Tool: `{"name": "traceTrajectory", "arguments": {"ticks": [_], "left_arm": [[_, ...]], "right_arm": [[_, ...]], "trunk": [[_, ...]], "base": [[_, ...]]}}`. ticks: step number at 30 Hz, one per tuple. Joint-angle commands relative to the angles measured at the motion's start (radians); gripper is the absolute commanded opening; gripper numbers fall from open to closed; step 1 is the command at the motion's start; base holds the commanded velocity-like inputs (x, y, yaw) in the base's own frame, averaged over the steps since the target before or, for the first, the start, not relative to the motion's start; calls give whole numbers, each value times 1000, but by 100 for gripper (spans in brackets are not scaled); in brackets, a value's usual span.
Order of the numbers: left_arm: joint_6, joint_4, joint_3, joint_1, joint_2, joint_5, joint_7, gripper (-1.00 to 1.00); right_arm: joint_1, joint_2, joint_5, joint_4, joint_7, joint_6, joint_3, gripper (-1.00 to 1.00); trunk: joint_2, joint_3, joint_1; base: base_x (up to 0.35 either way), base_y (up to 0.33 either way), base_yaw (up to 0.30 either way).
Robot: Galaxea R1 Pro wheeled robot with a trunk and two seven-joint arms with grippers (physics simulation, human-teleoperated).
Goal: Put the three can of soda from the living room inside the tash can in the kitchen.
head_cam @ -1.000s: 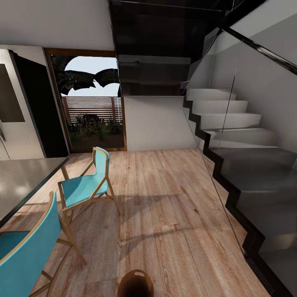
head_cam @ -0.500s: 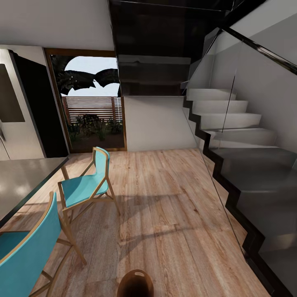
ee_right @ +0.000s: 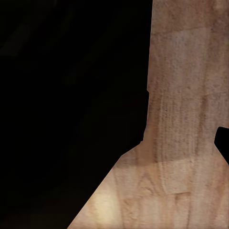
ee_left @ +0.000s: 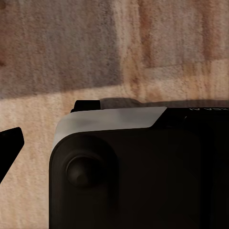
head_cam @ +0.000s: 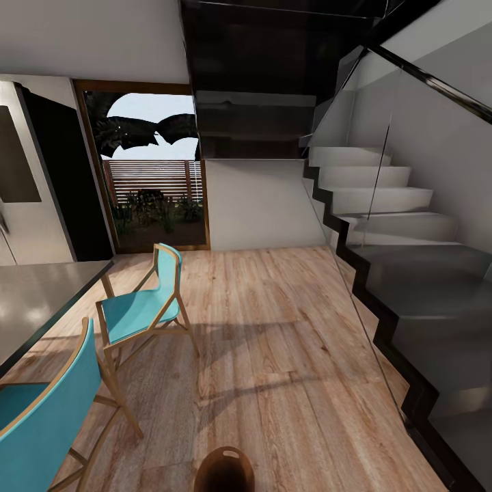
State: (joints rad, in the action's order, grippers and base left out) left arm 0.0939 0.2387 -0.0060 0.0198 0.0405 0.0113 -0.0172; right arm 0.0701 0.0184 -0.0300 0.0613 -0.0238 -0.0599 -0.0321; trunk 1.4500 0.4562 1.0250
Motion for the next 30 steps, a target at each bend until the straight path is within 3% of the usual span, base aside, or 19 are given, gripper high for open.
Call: {"name": "traceTrajectory", "arguments": {"ticks": [1,30], "left_arm": [[0,0,0,0,0,0,0,100],[0,0,0,0,0,0,0,100]], "right_arm": [[0,0,0,0,0,0,0,100],[0,0,0,0,0,0,0,100]], "trunk": [[0,0,0],[0,0,0]], "base": [[0,0,0],[0,0,0]]}}
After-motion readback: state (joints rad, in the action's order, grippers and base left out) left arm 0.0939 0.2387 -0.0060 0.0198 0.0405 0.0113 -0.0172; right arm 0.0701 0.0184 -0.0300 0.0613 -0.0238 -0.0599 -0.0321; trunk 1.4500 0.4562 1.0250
